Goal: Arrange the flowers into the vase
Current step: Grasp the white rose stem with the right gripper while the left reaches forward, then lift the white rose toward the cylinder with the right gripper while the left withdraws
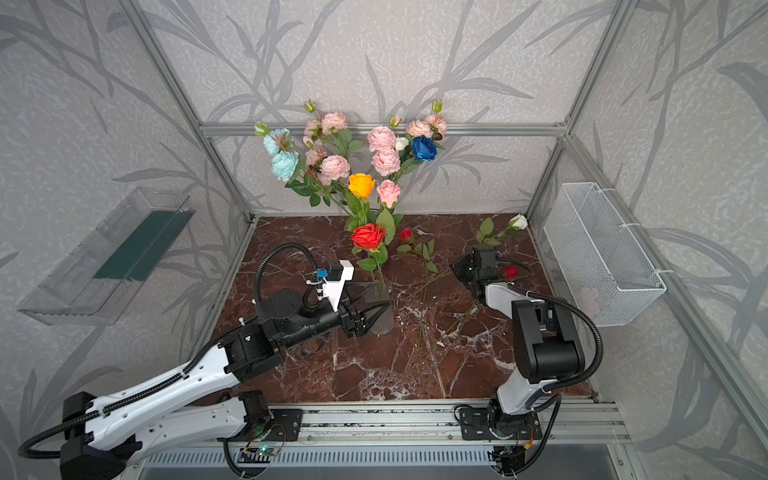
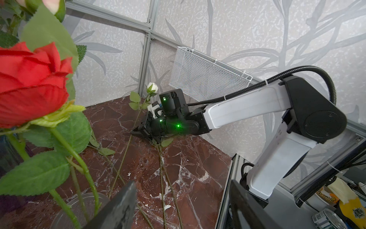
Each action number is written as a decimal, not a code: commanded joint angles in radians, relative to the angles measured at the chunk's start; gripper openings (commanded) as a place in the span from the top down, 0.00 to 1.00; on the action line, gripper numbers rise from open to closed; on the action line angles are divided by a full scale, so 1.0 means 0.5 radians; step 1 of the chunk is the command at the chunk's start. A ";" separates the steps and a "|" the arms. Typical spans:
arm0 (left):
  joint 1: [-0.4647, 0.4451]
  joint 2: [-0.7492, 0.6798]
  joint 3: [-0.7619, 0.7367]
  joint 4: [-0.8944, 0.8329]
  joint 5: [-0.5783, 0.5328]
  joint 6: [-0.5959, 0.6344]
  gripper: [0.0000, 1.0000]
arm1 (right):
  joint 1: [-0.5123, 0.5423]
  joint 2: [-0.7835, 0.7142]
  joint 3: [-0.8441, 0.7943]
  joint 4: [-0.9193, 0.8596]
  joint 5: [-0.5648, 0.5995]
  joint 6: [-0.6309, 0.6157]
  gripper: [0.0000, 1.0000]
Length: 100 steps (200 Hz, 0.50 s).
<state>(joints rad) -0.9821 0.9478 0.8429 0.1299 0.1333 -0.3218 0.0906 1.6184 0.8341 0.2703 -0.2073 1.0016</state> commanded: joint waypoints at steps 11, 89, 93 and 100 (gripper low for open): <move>-0.008 -0.046 0.025 0.010 -0.058 0.051 0.26 | 0.065 -0.257 -0.008 -0.195 0.175 -0.317 1.00; 0.003 -0.182 -0.007 -0.073 -0.777 0.102 0.25 | 0.557 -0.934 0.169 -0.538 0.657 -0.936 1.00; 0.005 -0.194 -0.010 -0.083 -0.863 0.103 0.24 | 0.582 -0.960 0.190 -0.553 0.675 -0.961 1.00; 0.017 -0.220 -0.019 -0.089 -1.018 0.092 0.23 | 0.629 -1.000 0.228 -0.586 0.700 -1.003 1.00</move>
<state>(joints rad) -0.9817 0.8867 0.8425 0.1127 -0.1047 -0.2962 0.3416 1.1984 0.8688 0.0448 0.0341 0.6422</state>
